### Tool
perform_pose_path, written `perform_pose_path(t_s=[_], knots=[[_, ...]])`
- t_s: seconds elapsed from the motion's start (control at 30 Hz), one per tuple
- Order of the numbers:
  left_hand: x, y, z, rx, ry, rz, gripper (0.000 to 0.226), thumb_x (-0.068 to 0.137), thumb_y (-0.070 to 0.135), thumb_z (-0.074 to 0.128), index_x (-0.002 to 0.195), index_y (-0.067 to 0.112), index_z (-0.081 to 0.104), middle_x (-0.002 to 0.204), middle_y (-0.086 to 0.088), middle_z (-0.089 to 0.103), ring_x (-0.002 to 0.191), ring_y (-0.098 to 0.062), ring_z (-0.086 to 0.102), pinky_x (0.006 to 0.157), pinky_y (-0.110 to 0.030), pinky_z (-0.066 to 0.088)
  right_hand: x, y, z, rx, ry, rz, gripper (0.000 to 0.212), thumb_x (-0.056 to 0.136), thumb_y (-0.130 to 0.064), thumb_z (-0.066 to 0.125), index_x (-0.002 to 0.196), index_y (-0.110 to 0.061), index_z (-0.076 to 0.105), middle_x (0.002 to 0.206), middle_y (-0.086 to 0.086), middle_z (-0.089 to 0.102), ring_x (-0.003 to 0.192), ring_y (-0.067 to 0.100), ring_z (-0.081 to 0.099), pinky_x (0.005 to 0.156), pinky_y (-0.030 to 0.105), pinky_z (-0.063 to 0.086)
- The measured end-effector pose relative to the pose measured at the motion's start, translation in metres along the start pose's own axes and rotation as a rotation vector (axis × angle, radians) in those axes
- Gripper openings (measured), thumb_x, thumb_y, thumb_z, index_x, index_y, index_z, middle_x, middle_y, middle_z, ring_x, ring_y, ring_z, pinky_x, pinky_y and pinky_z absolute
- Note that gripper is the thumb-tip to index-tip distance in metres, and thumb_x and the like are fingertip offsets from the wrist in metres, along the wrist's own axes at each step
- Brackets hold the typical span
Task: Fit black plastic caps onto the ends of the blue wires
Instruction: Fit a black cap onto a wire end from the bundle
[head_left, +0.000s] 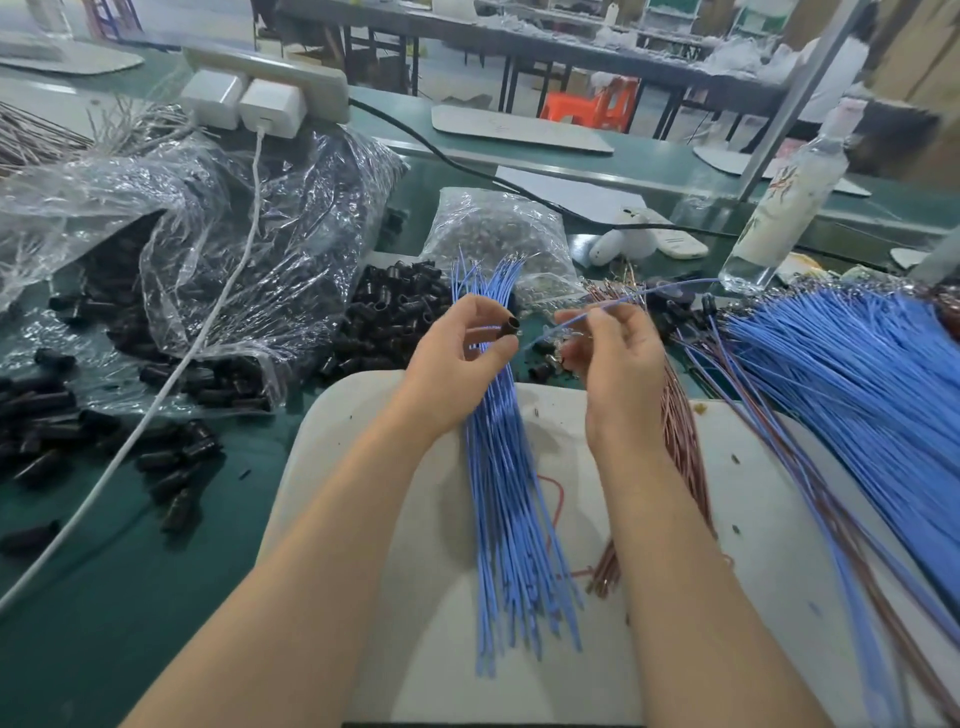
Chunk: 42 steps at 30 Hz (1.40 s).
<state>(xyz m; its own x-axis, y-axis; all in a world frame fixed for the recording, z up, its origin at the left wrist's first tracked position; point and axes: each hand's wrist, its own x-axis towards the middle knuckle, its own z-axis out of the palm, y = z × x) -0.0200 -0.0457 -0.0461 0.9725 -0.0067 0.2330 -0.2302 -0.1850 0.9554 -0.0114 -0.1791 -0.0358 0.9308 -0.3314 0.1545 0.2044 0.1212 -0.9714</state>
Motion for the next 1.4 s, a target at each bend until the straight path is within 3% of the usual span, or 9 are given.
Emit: perform_pose_path(t_s=[0.13,0.23,0.43,0.63,1.07,1.27,1.4], knots=[[0.002,-0.005,-0.003,0.021,0.144,0.015,0.015,0.089,0.007,0.062,0.095,0.019,0.054,0.097,0.003,0.064,0.089,-0.011,0.063,0.085,-0.021,0.05,0.001,-0.007,-0.003,0.196,0.065,-0.009,0.016,0.097,-0.002,0.035,0.088,-0.014,0.042,0.065,0.001,0.069,0.047,0.012,0.057,0.05,0.021,0.049],[0.002,-0.007,-0.003,0.012,0.159,0.01,0.021,0.088,0.003,0.061,0.089,0.023,0.053,0.099,-0.004,0.068,0.093,-0.011,0.066,0.09,-0.027,0.052,-0.003,-0.011,0.001,0.256,0.045,-0.069,0.013,0.099,-0.002,0.036,0.091,-0.012,0.042,0.067,0.004,0.066,0.049,0.014,0.059,0.051,0.022,0.048],[0.002,-0.009,-0.002,0.047,0.182,0.028,0.029,0.087,-0.002,0.058,0.085,0.027,0.054,0.096,-0.001,0.068,0.091,-0.01,0.067,0.09,-0.03,0.052,-0.008,-0.016,0.005,0.311,0.009,-0.122,0.014,0.1,-0.003,0.036,0.091,-0.011,0.043,0.071,0.005,0.067,0.054,0.015,0.062,0.056,0.024,0.052],[0.001,-0.01,0.001,0.08,0.17,0.051,0.025,0.086,-0.004,0.059,0.089,0.02,0.055,0.094,-0.001,0.068,0.092,-0.011,0.066,0.09,-0.031,0.052,-0.01,-0.015,0.006,0.296,-0.012,-0.145,0.012,0.099,-0.002,0.035,0.093,-0.009,0.043,0.077,0.01,0.066,0.058,0.018,0.063,0.057,0.026,0.052],[-0.002,-0.01,0.003,0.341,0.15,0.144,0.01,0.086,0.011,0.066,0.094,0.018,0.065,0.08,0.015,0.063,0.08,-0.003,0.059,0.085,-0.03,0.05,-0.009,-0.012,0.006,0.248,-0.027,-0.163,0.013,0.099,-0.002,0.035,0.093,-0.01,0.044,0.077,0.008,0.066,0.061,0.017,0.065,0.062,0.027,0.053],[-0.004,-0.006,0.005,0.39,0.114,0.229,0.012,0.086,0.014,0.067,0.098,0.013,0.068,0.088,0.003,0.067,0.087,-0.017,0.06,0.086,-0.038,0.048,-0.008,-0.009,0.007,0.271,-0.1,-0.052,0.012,0.1,-0.003,0.037,0.091,-0.007,0.045,0.076,0.009,0.066,0.058,0.016,0.064,0.058,0.023,0.052],[-0.005,-0.001,0.007,0.396,0.172,0.324,0.014,0.086,0.017,0.068,0.1,0.014,0.069,0.082,0.01,0.061,0.083,-0.015,0.058,0.081,-0.032,0.047,-0.009,-0.003,0.01,0.03,-0.188,-0.045,0.007,0.096,-0.004,0.048,0.092,-0.006,0.052,0.076,0.001,0.062,0.056,0.006,0.051,0.057,0.02,0.043]])
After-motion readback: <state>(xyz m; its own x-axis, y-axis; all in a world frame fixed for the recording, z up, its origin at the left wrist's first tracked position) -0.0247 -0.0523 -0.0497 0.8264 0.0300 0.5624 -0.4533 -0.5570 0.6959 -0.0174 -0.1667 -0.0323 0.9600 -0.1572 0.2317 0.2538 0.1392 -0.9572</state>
